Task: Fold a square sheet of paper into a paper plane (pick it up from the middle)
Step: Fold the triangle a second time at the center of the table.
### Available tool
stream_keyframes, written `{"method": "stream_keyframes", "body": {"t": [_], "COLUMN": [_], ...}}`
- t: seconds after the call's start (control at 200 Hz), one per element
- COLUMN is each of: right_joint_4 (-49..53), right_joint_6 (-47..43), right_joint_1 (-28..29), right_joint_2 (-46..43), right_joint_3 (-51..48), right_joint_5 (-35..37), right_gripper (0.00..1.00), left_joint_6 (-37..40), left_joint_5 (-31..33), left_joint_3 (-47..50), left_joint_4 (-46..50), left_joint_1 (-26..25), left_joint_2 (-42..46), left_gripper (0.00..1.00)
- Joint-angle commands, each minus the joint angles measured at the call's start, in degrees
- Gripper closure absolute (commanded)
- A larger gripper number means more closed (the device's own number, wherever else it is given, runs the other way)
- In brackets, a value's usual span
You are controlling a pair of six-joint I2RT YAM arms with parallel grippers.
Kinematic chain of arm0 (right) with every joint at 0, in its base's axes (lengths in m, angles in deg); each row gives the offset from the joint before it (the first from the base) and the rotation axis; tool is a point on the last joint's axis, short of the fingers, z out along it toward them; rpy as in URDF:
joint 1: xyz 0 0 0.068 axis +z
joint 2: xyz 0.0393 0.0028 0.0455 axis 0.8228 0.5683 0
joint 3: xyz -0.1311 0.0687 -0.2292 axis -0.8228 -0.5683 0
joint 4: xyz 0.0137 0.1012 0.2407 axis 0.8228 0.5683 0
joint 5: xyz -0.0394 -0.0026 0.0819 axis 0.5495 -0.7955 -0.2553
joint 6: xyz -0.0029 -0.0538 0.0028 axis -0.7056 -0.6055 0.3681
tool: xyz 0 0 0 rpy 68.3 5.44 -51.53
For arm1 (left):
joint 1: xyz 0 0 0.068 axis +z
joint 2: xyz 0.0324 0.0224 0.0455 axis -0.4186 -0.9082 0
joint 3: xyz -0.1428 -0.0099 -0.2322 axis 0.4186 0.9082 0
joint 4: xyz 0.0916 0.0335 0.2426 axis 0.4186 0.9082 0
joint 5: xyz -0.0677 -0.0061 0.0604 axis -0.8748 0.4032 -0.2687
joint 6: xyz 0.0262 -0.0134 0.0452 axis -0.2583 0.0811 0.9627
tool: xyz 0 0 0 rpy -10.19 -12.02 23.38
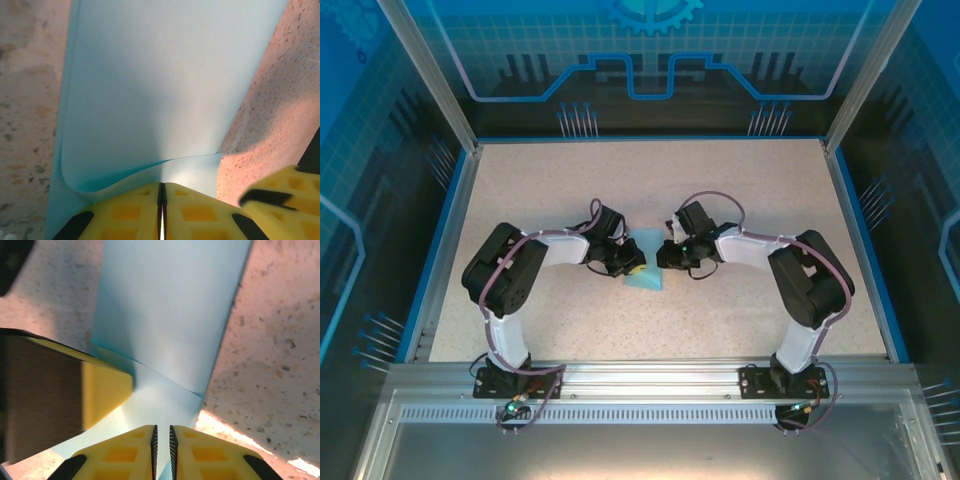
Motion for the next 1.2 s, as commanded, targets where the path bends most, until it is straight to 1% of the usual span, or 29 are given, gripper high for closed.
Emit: {"method": "stream_keyframes", "body": {"t": [0.0,0.245,0.77,0.96,1.08,1.195], "right_joint_4": [0.55,0.94,4.22,4.46,4.65,4.75], "right_joint_6": [0.0,-0.81,-1.25,-1.56,-1.69,-1.78], "right_joint_1": [1.3,2.68,2.62,2.53,2.42,2.4], "right_joint_2": [-1.87,1.86,6.91,7.72,7.86,8.04], "right_joint_3": [-0.29,1.66,3.48,3.83,3.98,4.11], "right_joint_5": [0.95,-1.85,1.54,1.78,1.82,1.86], "right_gripper": [0.83,0.84,0.87,0.87,0.87,0.87], "left_joint_6": [1.26,1.15,0.7,0.21,-0.97,-2.48], "left_joint_5": [0.17,0.38,0.63,-0.18,-1.25,-2.16], "left_joint_3": [-1.15,-1.04,-0.44,-0.3,0.56,1.8], "left_joint_4": [2.04,2.04,1.86,1.38,-0.26,-2.11], "left_joint_1": [-0.37,-0.37,-0.37,-0.37,-0.31,-0.34], "left_joint_2": [-1.11,-0.9,-0.33,2.32,4.09,4.96], "left_gripper": [0.87,0.87,0.87,0.85,0.82,0.82]}}
